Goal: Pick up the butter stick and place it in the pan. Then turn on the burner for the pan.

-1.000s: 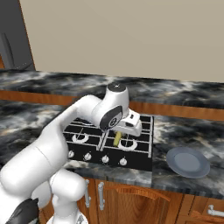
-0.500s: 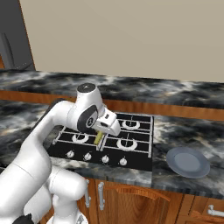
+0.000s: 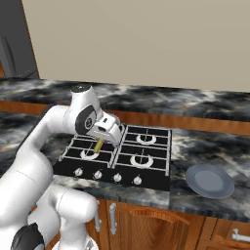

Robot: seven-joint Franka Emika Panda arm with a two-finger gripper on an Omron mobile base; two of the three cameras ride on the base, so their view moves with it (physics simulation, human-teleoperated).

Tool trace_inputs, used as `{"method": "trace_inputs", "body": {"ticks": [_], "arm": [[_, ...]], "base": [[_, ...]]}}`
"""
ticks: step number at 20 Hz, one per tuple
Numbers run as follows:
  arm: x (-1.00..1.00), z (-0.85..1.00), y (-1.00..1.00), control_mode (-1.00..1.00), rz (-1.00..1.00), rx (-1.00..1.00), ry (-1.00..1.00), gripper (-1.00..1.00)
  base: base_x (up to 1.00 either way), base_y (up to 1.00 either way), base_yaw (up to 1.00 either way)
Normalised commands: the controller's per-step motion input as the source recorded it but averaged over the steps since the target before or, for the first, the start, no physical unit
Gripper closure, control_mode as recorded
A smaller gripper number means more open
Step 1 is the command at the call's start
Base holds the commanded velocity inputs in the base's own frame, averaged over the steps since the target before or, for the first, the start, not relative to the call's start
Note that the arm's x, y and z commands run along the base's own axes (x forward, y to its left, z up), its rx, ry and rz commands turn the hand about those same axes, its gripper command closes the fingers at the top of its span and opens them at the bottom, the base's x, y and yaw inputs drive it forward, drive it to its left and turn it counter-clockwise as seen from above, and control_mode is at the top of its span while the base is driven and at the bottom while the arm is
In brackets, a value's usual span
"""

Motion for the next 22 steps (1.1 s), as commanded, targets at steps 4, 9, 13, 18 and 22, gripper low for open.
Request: {"method": "trace_inputs", "body": {"ticks": [4,9,13,18,22], "arm": [[0.12,0.41,0.59,-1.00,0.00,-0.01,0.23,1.00],[0.12,0.37,0.49,-1.00,0.00,0.00,0.23,1.00],[0.18,0.09,0.40,-1.00,0.00,0.00,0.12,1.00],[0.19,0.00,0.27,-1.00,0.00,0.00,0.07,1.00],[0.21,-0.01,0.17,-1.00,0.00,0.00,0.03,1.00]], "base": [[0.00,0.00,0.00],[0.00,0.00,0.00],[0.00,0.00,0.00],[0.00,0.00,0.00],[0.00,0.00,0.00]]}}
